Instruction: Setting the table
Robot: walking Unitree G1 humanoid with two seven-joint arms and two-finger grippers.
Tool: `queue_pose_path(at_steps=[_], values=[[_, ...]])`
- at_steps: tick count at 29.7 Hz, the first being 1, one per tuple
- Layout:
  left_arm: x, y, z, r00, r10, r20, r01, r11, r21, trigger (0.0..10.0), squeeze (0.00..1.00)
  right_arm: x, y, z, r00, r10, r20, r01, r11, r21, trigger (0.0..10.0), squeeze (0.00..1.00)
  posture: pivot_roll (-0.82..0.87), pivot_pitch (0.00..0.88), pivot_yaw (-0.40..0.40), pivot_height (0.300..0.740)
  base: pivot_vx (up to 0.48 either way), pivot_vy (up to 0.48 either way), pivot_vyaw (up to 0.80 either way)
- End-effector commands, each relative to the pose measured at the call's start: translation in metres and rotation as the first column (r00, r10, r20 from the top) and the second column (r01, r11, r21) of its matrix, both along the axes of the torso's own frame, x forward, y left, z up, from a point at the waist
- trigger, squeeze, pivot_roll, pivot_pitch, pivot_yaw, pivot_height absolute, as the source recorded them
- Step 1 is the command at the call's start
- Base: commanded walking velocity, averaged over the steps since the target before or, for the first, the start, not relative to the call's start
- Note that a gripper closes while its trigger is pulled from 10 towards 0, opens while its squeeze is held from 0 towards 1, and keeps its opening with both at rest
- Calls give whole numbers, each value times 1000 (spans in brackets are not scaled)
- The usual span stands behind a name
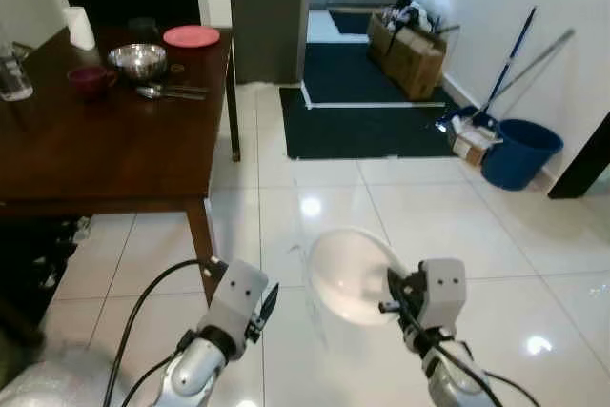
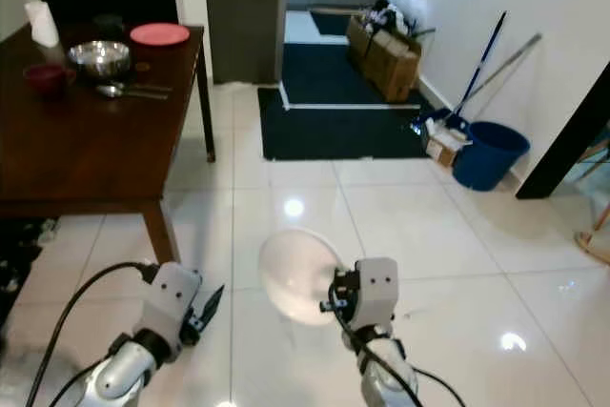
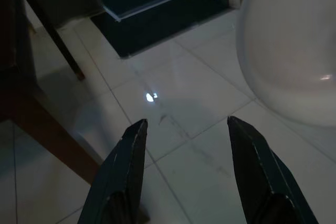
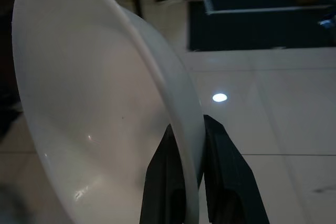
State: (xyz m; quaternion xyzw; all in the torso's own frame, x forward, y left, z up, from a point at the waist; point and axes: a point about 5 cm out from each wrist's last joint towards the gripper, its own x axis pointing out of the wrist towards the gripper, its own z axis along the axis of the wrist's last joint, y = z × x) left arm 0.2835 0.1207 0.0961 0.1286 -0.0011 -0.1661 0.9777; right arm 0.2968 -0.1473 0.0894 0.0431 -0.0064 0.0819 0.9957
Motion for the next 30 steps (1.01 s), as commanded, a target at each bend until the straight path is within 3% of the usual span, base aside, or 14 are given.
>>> queue_pose_path(at_steps=[1,30], values=[[-1,-3,-4,1000,-13,-17,13,1000,-2,10000,0,-2,-6,-4,1000,-17,-16,17,1000,-1,10000,0,1,83,38,740,480,0,-663],[1,-3,-5,1000,-19,-12,19,1000,-8,10000,0,0,-8,-3,999,-31,-11,31,1000,-4,10000,0,-4,72,46,740,480,0,-642]])
